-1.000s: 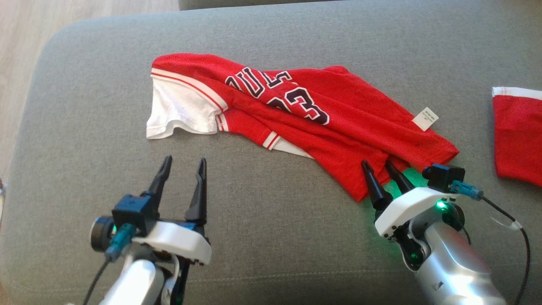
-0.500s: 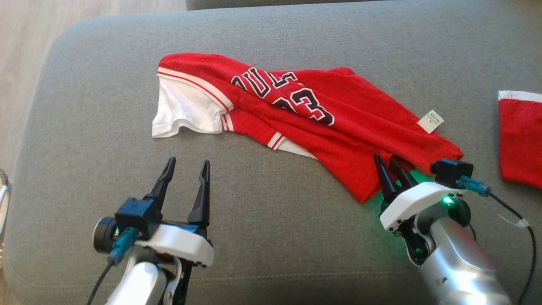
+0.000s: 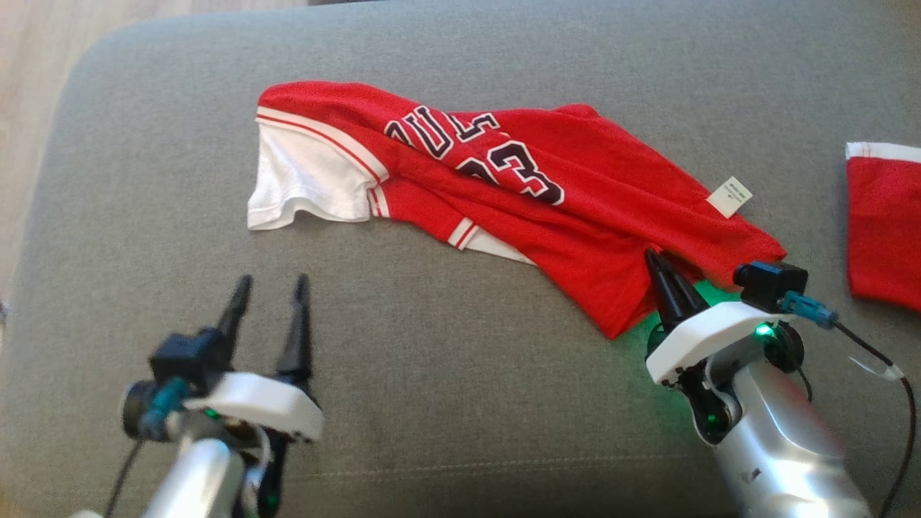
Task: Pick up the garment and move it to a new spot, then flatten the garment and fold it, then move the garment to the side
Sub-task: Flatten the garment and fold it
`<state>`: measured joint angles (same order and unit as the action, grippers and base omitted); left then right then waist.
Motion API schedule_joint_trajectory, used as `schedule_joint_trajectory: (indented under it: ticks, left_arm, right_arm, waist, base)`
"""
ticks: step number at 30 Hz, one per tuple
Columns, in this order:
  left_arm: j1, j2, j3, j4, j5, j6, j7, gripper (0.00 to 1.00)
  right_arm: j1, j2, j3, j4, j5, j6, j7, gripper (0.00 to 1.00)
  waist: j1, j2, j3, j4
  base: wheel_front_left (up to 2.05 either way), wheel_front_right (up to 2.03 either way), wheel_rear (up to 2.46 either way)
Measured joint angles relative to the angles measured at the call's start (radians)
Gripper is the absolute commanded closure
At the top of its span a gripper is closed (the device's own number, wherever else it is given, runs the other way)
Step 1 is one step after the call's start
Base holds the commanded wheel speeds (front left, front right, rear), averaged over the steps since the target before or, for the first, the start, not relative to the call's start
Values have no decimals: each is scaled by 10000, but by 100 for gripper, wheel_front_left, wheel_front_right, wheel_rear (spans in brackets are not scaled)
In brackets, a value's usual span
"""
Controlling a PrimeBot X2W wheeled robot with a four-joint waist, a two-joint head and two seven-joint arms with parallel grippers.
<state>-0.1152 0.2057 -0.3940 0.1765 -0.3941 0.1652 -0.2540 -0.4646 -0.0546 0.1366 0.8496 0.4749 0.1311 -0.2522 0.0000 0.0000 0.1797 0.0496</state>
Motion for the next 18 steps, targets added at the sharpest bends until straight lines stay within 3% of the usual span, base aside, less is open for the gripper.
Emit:
schedule_joint_trajectory:
  ticks: [8,18]
  left_arm:
    - [-1842,322,901,2451,-769,-443,314,0]
    - [-3880,675,1133,5653,-1126,-1009,1233,0]
  right_arm:
    - [455,0,418,-959,-278,0,0,100]
    - [382,-12,1118,-1705,-56,0,0,100]
  waist:
    - [1,0,302,-467]
    - [1,0,992,-1095]
  base:
    - [0,0,0]
    - [0,0,0]
